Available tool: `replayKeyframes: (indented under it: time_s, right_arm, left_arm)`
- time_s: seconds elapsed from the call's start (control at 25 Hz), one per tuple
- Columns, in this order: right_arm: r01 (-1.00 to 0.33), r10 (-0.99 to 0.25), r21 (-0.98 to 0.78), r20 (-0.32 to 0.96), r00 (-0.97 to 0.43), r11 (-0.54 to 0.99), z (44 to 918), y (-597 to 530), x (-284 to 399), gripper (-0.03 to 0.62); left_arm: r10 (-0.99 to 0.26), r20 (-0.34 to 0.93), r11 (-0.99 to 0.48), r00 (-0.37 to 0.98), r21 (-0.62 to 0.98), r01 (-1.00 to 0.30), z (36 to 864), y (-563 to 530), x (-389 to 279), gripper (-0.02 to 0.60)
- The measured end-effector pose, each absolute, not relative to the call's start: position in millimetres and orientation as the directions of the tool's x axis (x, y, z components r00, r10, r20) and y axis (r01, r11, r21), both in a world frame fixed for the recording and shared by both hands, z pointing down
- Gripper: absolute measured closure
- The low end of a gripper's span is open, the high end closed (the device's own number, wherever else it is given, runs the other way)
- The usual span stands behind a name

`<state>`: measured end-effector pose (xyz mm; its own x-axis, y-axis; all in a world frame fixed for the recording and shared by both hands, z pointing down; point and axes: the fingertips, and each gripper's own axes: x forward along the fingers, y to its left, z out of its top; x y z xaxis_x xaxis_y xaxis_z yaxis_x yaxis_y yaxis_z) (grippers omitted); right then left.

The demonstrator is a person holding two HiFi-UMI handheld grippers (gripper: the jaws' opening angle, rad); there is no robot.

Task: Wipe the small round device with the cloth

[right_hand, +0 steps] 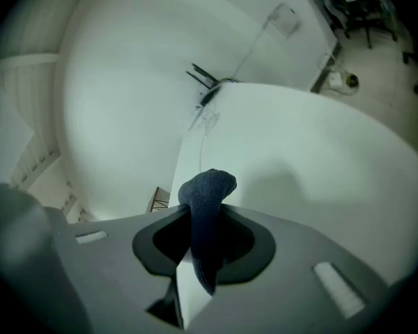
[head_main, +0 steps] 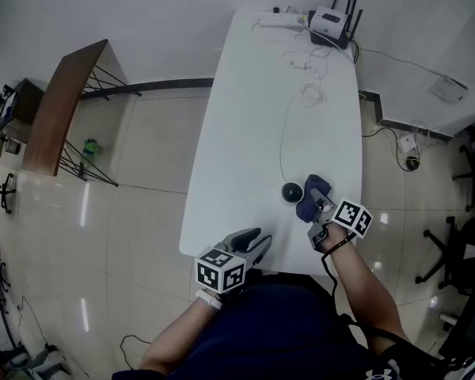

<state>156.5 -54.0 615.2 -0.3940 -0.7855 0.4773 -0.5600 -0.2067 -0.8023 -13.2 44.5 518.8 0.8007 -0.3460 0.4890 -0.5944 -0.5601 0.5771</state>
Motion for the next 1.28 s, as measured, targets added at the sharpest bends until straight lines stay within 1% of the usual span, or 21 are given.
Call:
replayKeyframes:
  time_s: [0.08, 0.16, 0.24, 0.28, 0.36, 0.44, 0.48, 0.56, 0.64, 0.68, 0.76, 0.84, 0.88, 0.96, 1.04, 1.16, 1.28]
  right_arm:
    - [-0.671, -0.818, -0.738, 0.43, -0.382, -0.075, 576.0, -61.8, 150.6, 0.517]
    - [-0.79, -0.828, -0.608, 0.4, -0.394, 0.082, 541.7, -68.9, 135.6, 0.517]
    - [-0.882, -0.815, -0.396, 0.403, -0.416, 0.254, 519.9, -69.7, 111.9, 0.517]
    - [-0.903, -0.807, -0.262, 0.413, -0.423, 0.339, 513.7, -67.2, 98.4, 0.517]
    - [-0.875, -0.793, 0.024, 0.437, -0.425, 0.483, 505.8, -55.9, 70.1, 0.517]
    - [-0.781, -0.774, 0.239, 0.465, -0.429, 0.577, 503.0, -40.1, 42.2, 0.517]
    - [-0.739, -0.763, 0.296, 0.481, -0.432, 0.605, 505.9, -32.6, 32.2, 0.517]
    - [-0.718, -0.754, 0.318, 0.496, -0.43, 0.619, 512.0, -25.7, 26.0, 0.517]
    - [-0.78, -0.772, 0.242, 0.473, -0.424, 0.577, 510.3, -33.5, 37.8, 0.517]
    - [-0.829, -0.787, 0.165, 0.454, -0.417, 0.535, 509.6, -40.3, 49.0, 0.517]
    - [-0.912, -0.815, -0.052, 0.429, -0.389, 0.407, 514.5, -51.3, 78.1, 0.517]
    - [-0.921, -0.829, -0.306, 0.429, -0.359, 0.24, 527.0, -53.6, 106.1, 0.517]
    - [-0.892, -0.831, -0.425, 0.431, -0.351, 0.156, 535.5, -52.1, 116.9, 0.517]
    - [-0.781, -0.833, -0.625, 0.431, -0.346, 0.001, 557.6, -46.2, 131.4, 0.517]
    - [-0.639, -0.833, -0.756, 0.438, -0.337, -0.139, 584.9, -37.0, 139.0, 0.517]
    - [-0.466, -0.824, -0.841, 0.456, -0.337, -0.275, 624.3, -22.7, 141.3, 0.517]
    - [-0.399, -0.808, -0.853, 0.479, -0.342, -0.337, 649.6, -14.2, 140.5, 0.517]
  left_arm:
    - [-0.344, 0.479, -0.565, 0.807, 0.581, -0.586, 518.9, 40.1, -12.5, 0.433]
    - [-0.341, 0.469, -0.57, 0.815, 0.586, -0.576, 520.0, 33.5, -9.3, 0.437]
    - [-0.337, 0.456, -0.578, 0.824, 0.591, -0.563, 518.6, 29.2, -5.1, 0.439]
    - [-0.336, 0.448, -0.582, 0.829, 0.593, -0.556, 517.0, 27.8, -3.0, 0.439]
    - [-0.335, 0.432, -0.591, 0.837, 0.596, -0.544, 513.2, 26.8, -0.9, 0.44]
    - [-0.34, 0.419, -0.599, 0.842, 0.594, -0.538, 510.0, 27.2, -3.0, 0.44]
    - [-0.344, 0.416, -0.6, 0.842, 0.592, -0.538, 509.4, 27.6, -5.1, 0.44]
    - [-0.354, 0.419, -0.591, 0.836, 0.593, -0.548, 511.0, 28.4, -9.0, 0.443]
    - [-0.361, 0.43, -0.575, 0.827, 0.595, -0.561, 514.0, 27.9, -11.0, 0.443]
    - [-0.363, 0.436, -0.568, 0.823, 0.597, -0.567, 515.2, 28.0, -11.6, 0.443]
    - [-0.365, 0.442, -0.558, 0.819, 0.601, -0.573, 516.1, 31.5, -13.2, 0.446]
    - [-0.364, 0.445, -0.555, 0.818, 0.602, -0.574, 515.6, 37.9, -14.2, 0.446]
    - [-0.362, 0.447, -0.556, 0.818, 0.601, -0.575, 515.5, 40.2, -14.0, 0.446]
    - [-0.357, 0.454, -0.558, 0.816, 0.597, -0.576, 516.1, 41.9, -12.9, 0.446]
    - [-0.354, 0.461, -0.557, 0.814, 0.595, -0.579, 517.1, 41.5, -13.2, 0.446]
    - [-0.353, 0.464, -0.557, 0.813, 0.594, -0.581, 516.4, 42.6, -13.6, 0.446]
    - [-0.347, 0.462, -0.563, 0.816, 0.593, -0.575, 515.1, 47.0, -15.1, 0.446]
